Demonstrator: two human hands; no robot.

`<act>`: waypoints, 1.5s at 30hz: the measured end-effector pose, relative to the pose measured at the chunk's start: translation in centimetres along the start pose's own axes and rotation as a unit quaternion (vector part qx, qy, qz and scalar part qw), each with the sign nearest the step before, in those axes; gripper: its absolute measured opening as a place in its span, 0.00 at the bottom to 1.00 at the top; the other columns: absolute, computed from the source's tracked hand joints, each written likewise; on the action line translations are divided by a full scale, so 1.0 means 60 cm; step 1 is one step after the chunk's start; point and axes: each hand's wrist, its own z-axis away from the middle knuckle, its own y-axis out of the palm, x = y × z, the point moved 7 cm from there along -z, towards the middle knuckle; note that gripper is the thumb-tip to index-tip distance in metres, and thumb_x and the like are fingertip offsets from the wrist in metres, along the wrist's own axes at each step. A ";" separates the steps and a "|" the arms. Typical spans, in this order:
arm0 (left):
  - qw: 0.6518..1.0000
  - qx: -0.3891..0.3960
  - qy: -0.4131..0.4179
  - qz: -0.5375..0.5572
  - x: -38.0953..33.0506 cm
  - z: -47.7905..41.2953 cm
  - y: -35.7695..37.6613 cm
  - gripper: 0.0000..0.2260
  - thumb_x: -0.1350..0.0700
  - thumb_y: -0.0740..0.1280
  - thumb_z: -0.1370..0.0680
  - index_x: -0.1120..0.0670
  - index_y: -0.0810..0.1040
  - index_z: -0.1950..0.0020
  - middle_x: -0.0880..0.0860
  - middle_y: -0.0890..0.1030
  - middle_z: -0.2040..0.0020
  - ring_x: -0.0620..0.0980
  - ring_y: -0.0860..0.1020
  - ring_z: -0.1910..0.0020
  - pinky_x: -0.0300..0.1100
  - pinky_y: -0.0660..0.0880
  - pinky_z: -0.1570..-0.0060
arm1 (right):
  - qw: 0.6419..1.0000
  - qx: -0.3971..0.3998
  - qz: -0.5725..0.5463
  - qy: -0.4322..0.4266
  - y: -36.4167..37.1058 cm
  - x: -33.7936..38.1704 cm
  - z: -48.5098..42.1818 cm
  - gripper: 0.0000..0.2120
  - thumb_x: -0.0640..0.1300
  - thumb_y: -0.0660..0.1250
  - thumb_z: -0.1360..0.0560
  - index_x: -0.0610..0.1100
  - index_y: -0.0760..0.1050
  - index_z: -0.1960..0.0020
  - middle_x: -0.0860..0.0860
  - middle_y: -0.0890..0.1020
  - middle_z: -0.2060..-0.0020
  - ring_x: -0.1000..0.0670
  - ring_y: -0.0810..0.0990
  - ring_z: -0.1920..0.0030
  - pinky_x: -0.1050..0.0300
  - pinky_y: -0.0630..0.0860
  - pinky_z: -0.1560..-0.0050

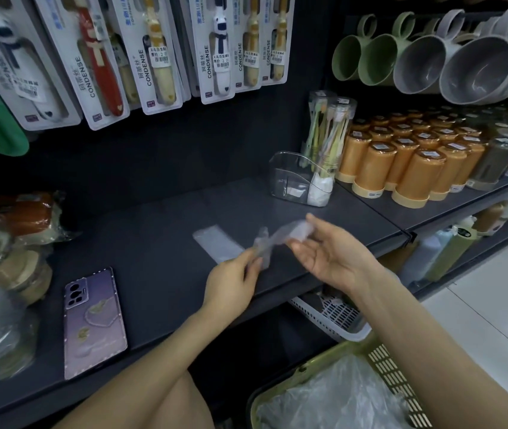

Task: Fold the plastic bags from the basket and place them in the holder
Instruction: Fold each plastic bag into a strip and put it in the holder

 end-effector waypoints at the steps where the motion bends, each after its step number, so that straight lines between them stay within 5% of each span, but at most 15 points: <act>1: 0.999 0.004 -0.041 0.025 0.012 -0.006 -0.002 0.08 0.55 0.62 0.19 0.57 0.78 0.45 0.44 0.71 0.72 0.47 0.73 0.71 0.36 0.63 0.71 | 1.000 -0.004 0.009 -0.013 0.005 0.004 -0.011 0.13 0.46 0.63 0.20 0.37 0.73 0.43 0.39 0.82 0.54 0.48 0.84 0.67 0.60 0.80 0.71; 6: 0.922 0.054 -0.243 0.296 0.069 -0.031 0.008 0.15 0.60 0.64 0.21 0.56 0.71 0.34 0.52 0.80 0.55 0.48 0.79 0.58 0.40 0.77 0.58 | 0.954 -0.058 0.287 -0.058 0.014 -0.027 -0.065 0.19 0.41 0.67 0.22 0.38 0.70 0.33 0.44 0.80 0.48 0.50 0.80 0.72 0.61 0.77 0.73; 8: 0.888 0.060 -0.266 0.371 0.083 -0.034 0.011 0.16 0.64 0.65 0.22 0.55 0.71 0.34 0.56 0.81 0.46 0.52 0.81 0.50 0.48 0.79 0.53 | 0.936 -0.059 0.340 -0.066 0.021 -0.043 -0.075 0.20 0.41 0.68 0.23 0.37 0.70 0.33 0.45 0.79 0.49 0.52 0.78 0.73 0.62 0.75 0.75; 12: 0.859 0.082 -0.263 0.432 0.088 -0.031 0.012 0.18 0.66 0.66 0.22 0.54 0.71 0.34 0.57 0.81 0.43 0.53 0.82 0.48 0.45 0.81 0.56 | 0.904 -0.046 0.415 -0.095 0.031 -0.057 -0.078 0.15 0.43 0.69 0.24 0.38 0.75 0.39 0.49 0.80 0.58 0.54 0.75 0.74 0.64 0.69 0.76; 18: 0.867 0.092 -0.260 0.416 0.092 -0.028 0.016 0.16 0.64 0.66 0.22 0.55 0.72 0.36 0.58 0.82 0.45 0.53 0.83 0.48 0.47 0.81 0.53 | 0.879 -0.056 0.459 -0.118 0.032 -0.062 -0.070 0.21 0.55 0.66 0.23 0.35 0.78 0.58 0.45 0.72 0.70 0.57 0.67 0.79 0.65 0.63 0.77; 24: 0.859 0.102 -0.269 0.423 0.084 -0.019 0.017 0.13 0.62 0.68 0.22 0.54 0.73 0.38 0.58 0.81 0.44 0.52 0.83 0.48 0.45 0.81 0.56 | 0.887 -0.036 0.431 -0.160 0.032 -0.057 -0.063 0.12 0.43 0.69 0.24 0.33 0.79 0.58 0.57 0.73 0.79 0.60 0.68 0.80 0.69 0.63 0.78; 31: 0.837 0.110 -0.295 0.447 0.081 -0.011 0.018 0.14 0.63 0.68 0.22 0.56 0.72 0.38 0.59 0.82 0.46 0.52 0.84 0.53 0.46 0.81 0.62 | 0.898 -0.013 0.425 -0.112 0.012 -0.074 -0.069 0.10 0.42 0.67 0.22 0.37 0.75 0.60 0.52 0.69 0.79 0.56 0.64 0.81 0.65 0.58 0.81; 39: 0.822 0.036 -0.337 0.457 0.104 -0.039 -0.004 0.11 0.66 0.63 0.22 0.54 0.72 0.42 0.57 0.79 0.47 0.53 0.82 0.54 0.43 0.80 0.66 | 0.815 -0.032 0.567 -0.115 0.003 -0.055 -0.092 0.11 0.40 0.69 0.26 0.37 0.74 0.65 0.51 0.69 0.78 0.56 0.63 0.82 0.64 0.60 0.79; 42: 0.827 -0.008 -0.358 0.433 0.128 -0.052 -0.015 0.24 0.66 0.65 0.22 0.57 0.63 0.27 0.58 0.75 0.40 0.53 0.80 0.54 0.46 0.83 0.63 | 0.784 -0.037 0.605 -0.134 0.001 -0.045 -0.095 0.12 0.41 0.70 0.27 0.32 0.76 0.62 0.56 0.68 0.81 0.59 0.65 0.81 0.64 0.62 0.76; 45: 0.895 -0.032 -0.316 0.314 0.143 -0.068 -0.036 0.28 0.63 0.65 0.21 0.56 0.58 0.24 0.54 0.77 0.50 0.51 0.80 0.58 0.47 0.82 0.54 | 0.773 -0.031 0.620 -0.130 0.000 -0.038 -0.096 0.10 0.40 0.69 0.27 0.32 0.77 0.62 0.57 0.68 0.83 0.59 0.66 0.82 0.64 0.63 0.74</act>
